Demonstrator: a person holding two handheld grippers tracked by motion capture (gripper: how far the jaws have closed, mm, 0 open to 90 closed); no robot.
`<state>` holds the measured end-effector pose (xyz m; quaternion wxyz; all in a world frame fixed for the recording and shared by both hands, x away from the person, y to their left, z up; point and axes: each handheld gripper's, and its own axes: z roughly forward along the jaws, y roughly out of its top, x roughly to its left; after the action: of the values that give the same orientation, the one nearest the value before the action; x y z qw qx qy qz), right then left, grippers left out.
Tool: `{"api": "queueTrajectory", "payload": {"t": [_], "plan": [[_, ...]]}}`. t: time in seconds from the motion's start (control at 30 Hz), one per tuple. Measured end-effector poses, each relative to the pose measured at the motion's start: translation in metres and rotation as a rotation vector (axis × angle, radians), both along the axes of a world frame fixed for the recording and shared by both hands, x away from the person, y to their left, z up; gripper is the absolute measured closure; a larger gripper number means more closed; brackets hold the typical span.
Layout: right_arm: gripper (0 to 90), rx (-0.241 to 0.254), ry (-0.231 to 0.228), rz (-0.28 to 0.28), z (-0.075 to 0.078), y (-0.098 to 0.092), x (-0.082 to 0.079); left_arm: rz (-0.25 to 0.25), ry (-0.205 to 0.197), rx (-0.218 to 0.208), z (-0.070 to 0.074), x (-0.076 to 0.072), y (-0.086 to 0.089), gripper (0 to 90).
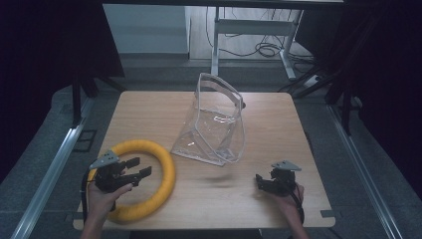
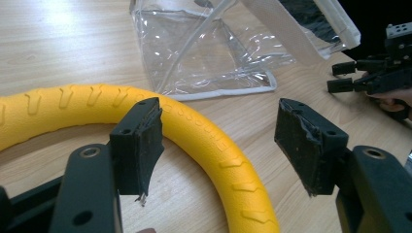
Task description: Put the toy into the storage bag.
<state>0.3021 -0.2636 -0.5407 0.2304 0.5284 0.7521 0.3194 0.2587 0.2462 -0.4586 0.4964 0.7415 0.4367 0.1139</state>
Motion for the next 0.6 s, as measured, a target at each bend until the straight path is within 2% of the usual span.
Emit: {"api": "queueTrajectory", "payload": {"t": [0.33,0.6], "plan": [[16.5,0.002,-0.003,-0.006,0.0000,-0.0005,-0.0002,-0.008,-0.005,0.011,0.0023,-0.0001,-0.0021,33.6],[16.7,0.003,-0.003,-0.007,0.0000,-0.0006,-0.0002,-0.008,0.001,0.000,0.0022,0.0003,0.0000,33.0]]}}
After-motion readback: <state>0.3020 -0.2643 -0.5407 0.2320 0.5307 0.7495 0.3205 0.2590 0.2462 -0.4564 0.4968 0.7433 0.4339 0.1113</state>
